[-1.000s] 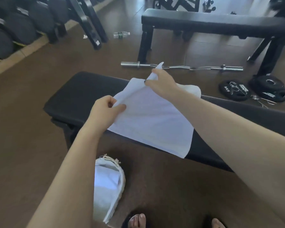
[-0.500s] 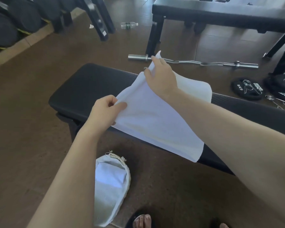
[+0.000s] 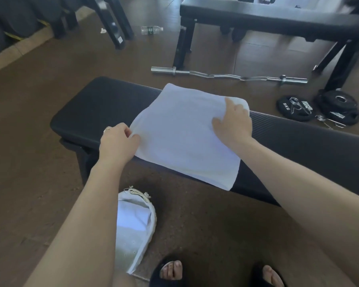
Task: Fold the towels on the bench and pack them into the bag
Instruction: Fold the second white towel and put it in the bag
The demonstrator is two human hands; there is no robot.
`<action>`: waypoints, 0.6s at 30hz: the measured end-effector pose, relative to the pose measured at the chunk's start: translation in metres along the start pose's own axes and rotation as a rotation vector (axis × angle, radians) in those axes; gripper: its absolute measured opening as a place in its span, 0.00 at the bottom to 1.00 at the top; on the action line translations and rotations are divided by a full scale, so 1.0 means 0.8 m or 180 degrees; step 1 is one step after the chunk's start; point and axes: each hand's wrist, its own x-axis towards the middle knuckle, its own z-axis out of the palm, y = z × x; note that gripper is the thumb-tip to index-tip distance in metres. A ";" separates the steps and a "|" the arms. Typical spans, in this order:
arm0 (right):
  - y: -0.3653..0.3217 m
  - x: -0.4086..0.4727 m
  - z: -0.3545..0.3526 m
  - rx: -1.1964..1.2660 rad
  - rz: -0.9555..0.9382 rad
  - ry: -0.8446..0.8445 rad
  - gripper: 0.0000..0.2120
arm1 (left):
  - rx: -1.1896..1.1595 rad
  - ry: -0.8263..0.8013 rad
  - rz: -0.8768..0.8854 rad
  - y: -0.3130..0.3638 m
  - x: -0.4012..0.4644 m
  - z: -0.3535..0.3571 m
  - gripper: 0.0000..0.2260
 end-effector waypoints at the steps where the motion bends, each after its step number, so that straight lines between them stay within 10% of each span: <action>1: 0.011 -0.009 -0.007 -0.0039 0.0177 -0.0008 0.31 | -0.0016 -0.0013 -0.0019 -0.002 0.000 -0.001 0.06; 18: 0.039 -0.126 -0.061 0.1958 0.1195 -0.0908 0.31 | -0.0507 -0.0121 -0.0104 0.020 -0.038 -0.006 0.11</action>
